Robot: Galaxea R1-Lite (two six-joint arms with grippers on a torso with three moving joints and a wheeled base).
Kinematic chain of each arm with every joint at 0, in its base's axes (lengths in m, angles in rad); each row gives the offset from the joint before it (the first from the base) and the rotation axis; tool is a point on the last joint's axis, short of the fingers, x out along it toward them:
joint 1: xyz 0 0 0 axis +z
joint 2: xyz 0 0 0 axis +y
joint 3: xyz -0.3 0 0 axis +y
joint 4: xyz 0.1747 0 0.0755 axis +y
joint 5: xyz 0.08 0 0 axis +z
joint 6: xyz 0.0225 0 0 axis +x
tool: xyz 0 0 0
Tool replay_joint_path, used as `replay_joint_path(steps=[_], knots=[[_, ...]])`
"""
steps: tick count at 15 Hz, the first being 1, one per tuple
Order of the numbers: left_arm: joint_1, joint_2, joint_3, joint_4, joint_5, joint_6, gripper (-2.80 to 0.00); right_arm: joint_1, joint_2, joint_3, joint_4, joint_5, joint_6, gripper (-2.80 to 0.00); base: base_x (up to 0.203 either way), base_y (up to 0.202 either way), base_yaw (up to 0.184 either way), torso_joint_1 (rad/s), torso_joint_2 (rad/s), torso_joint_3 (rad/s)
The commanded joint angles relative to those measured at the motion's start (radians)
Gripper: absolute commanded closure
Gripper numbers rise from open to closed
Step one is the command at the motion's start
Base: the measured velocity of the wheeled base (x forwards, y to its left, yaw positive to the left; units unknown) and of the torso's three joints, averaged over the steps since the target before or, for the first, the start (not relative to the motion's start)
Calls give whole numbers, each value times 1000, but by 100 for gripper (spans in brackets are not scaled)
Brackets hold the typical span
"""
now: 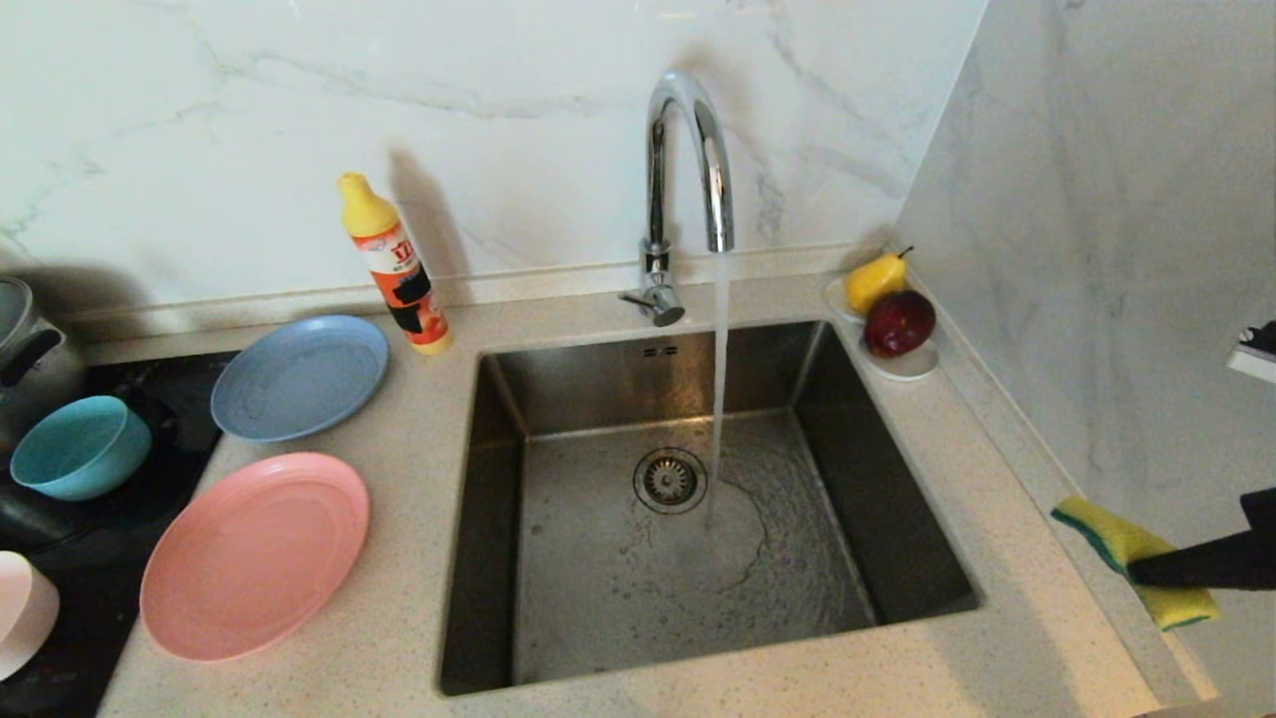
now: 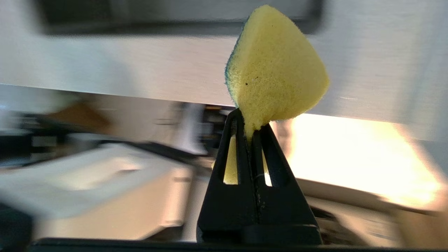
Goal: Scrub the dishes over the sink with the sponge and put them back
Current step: Put down the sponge
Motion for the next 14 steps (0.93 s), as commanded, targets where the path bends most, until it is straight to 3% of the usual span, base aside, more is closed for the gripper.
replay_joint_path(steps=[1,5,8,14], knots=[[0,3,18,-1,0,1,0,10,-42,68,-3,-93,-68,0,0,0,0,0,0,0],[0,3,18,-1,0,1,0,12,-101,260,-181,-205,-151,0,0,0,0,0,0,0],[0,3,18,-1,0,1,0,26,-121,427,-391,-296,-172,0,0,0,0,0,0,0],[1,3,18,-1,0,1,0,44,-79,581,-652,-322,-170,0,0,0,0,0,0,0]])
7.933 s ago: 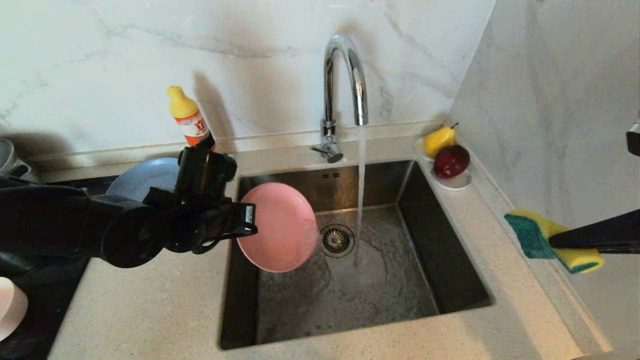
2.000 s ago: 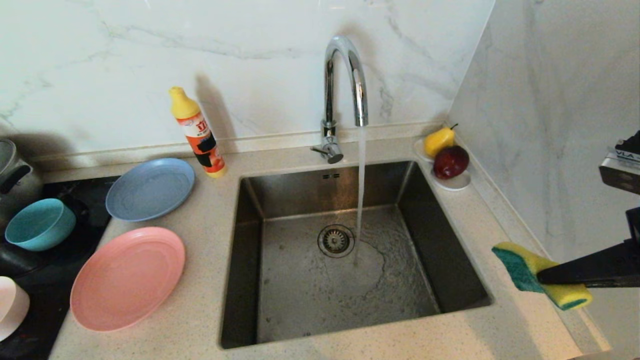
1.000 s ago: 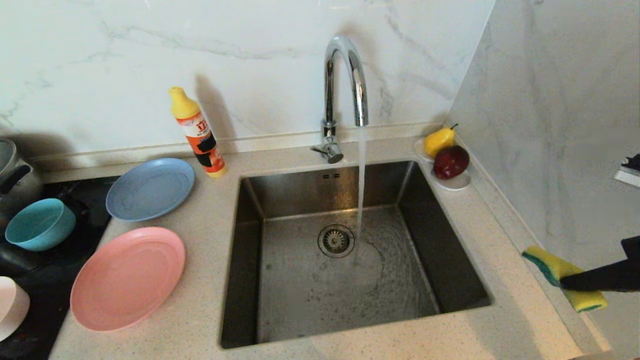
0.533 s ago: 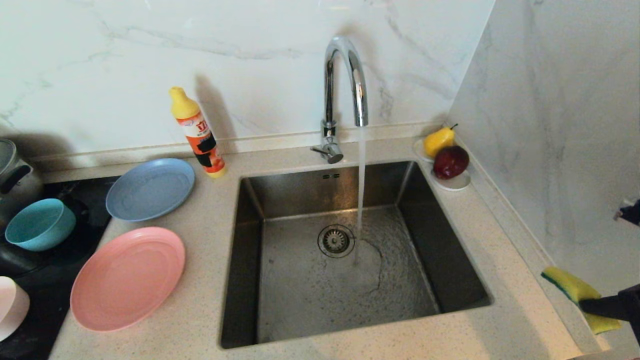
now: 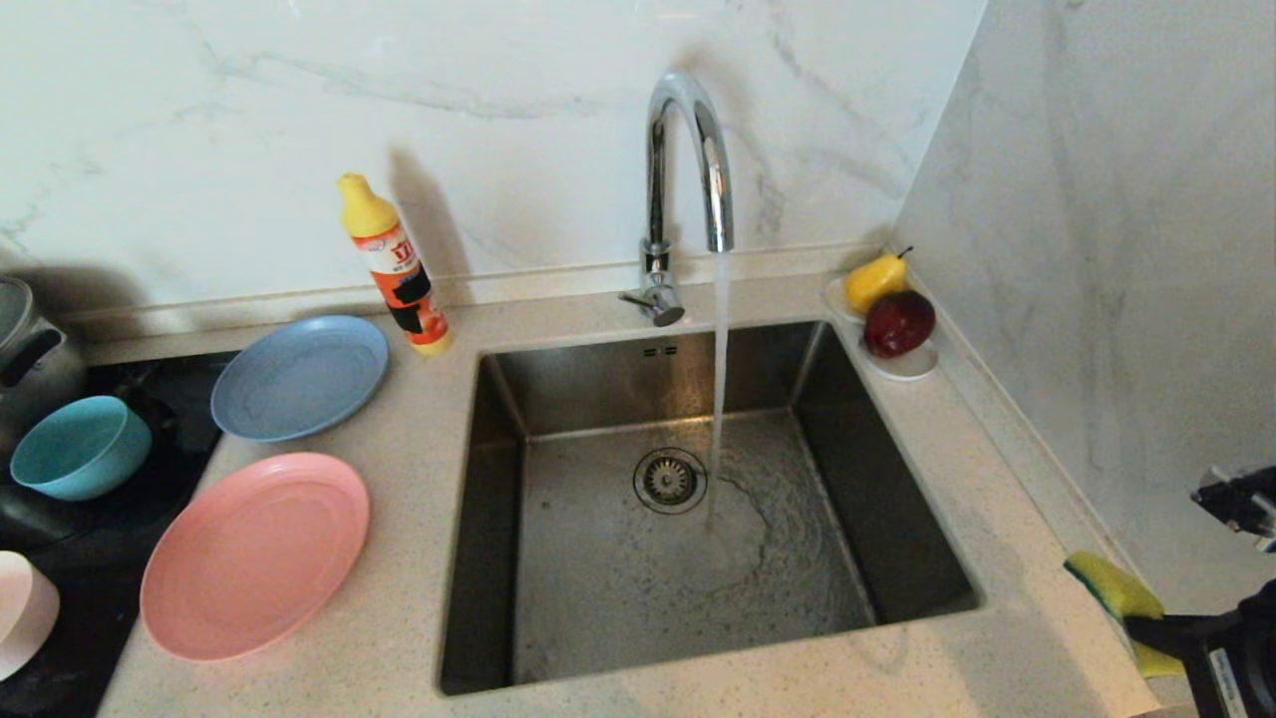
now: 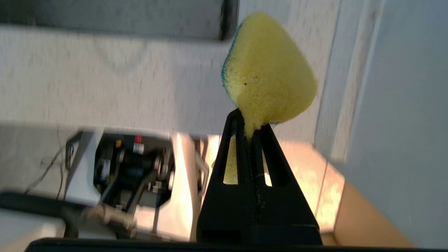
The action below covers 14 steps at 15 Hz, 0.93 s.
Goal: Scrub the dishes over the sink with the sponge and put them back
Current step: Put down the sponge
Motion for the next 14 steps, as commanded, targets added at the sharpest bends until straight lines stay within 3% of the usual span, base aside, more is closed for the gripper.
replay_joint_path(steps=[1,5,9,14], knots=[[1,3,18,0,0,0,0,28,56,38,-109,-29,1,0,0,0,0,0,0,0],[-1,3,18,0,0,-3,0,44,157,116,-290,-58,2,0,0,0,0,0,0,0],[1,3,17,0,0,-7,0,7,305,130,-448,-74,0,0,0,0,0,0,0,0],[-1,3,18,0,0,-9,0,-97,423,113,-554,-34,-30,0,0,0,0,0,0,0]])
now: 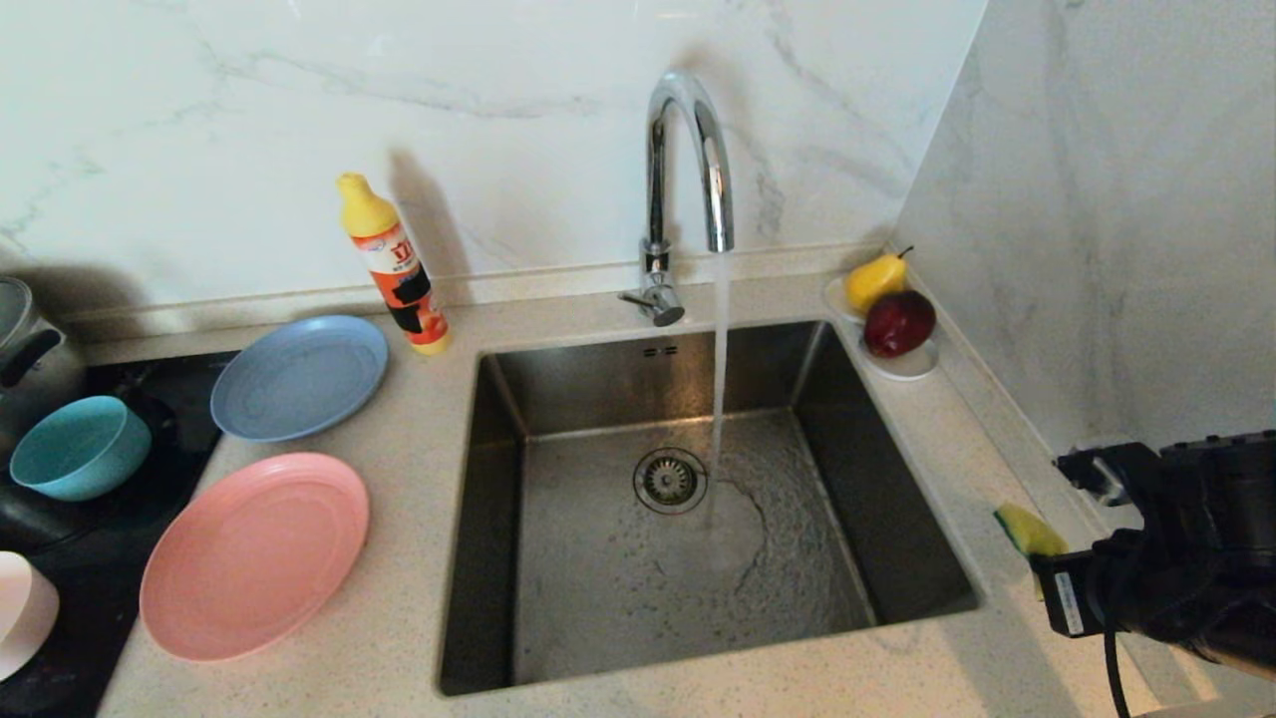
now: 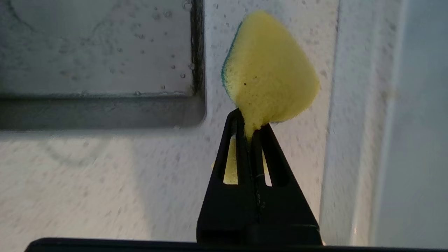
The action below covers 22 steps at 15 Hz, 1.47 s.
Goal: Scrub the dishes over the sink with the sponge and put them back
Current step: Put down the sponge
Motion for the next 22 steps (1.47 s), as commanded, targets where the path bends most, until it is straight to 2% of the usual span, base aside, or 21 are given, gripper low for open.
replay_joint_path(steps=[1,3,5,10,14,22], knots=[[1,3,18,0,-1,0,0,-30,89,-7,-38,19,-18,0,0,0,0,0,0,0],[0,3,18,0,-1,0,0,-38,139,-11,-102,42,-33,0,0,0,0,0,0,0],[1,3,18,0,1,0,0,-38,164,-25,-111,73,-55,0,0,0,0,0,0,0],[0,3,18,0,-1,0,0,-48,220,-43,-179,71,-101,0,0,0,0,0,0,0],[0,3,17,0,0,0,0,-55,214,-40,-183,63,-147,0,0,0,0,0,0,0],[0,3,17,0,0,0,0,-66,209,-6,-196,57,-152,0,0,0,0,0,0,0]])
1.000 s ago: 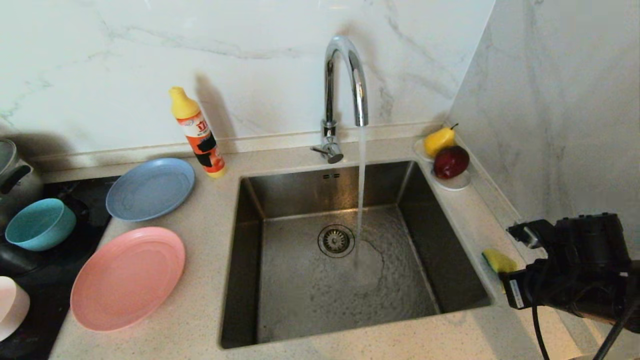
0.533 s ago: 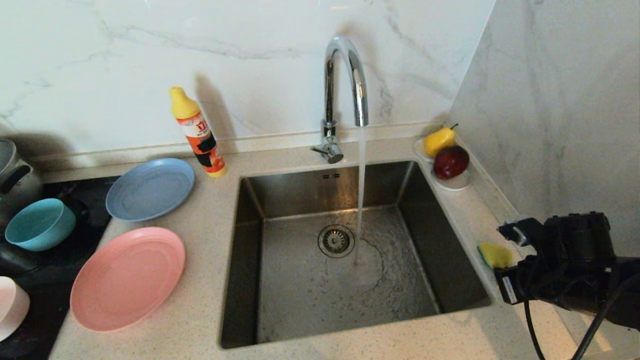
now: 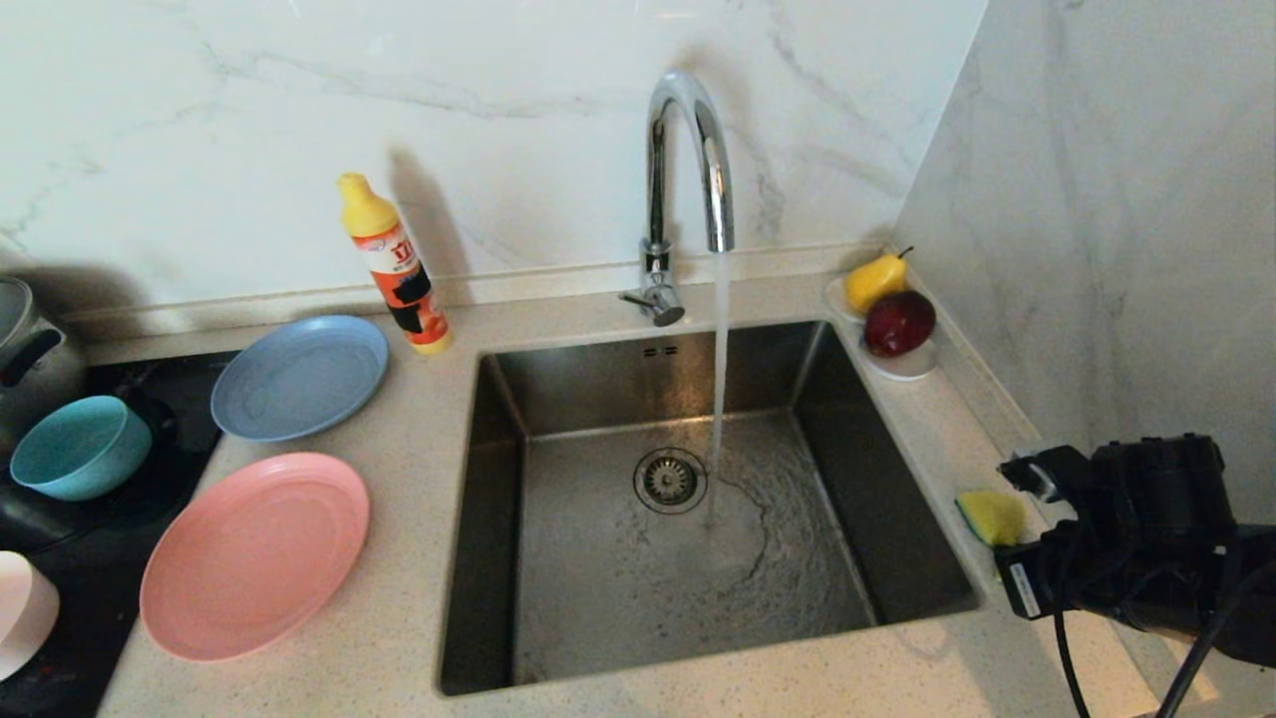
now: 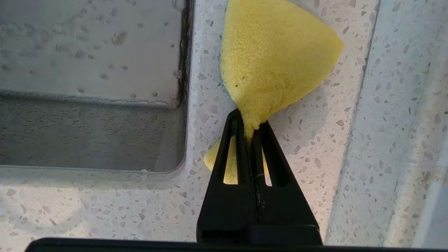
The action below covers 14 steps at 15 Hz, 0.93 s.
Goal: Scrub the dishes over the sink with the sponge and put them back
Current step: Put down the sponge
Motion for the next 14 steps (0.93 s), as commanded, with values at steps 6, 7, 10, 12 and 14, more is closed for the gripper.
replay_joint_path(steps=[6,7,10,12,14], knots=[[0,2,18,0,1,0,0,2,-6,5,1,-2,1,-280,0,0,0,0,0,0],[0,2,18,0,-1,0,0,2,-6,5,1,-2,1,-280,0,0,0,0,0,0],[1,2,18,0,1,0,0,2,-4,5,-1,-2,-1,-280,0,0,0,0,0,0],[0,2,18,0,0,0,0,2,-9,-8,-1,-5,-1,-280,0,0,0,0,0,0],[0,2,18,0,-1,0,0,3,-11,-13,1,-31,-5,-280,0,0,0,0,0,0]])
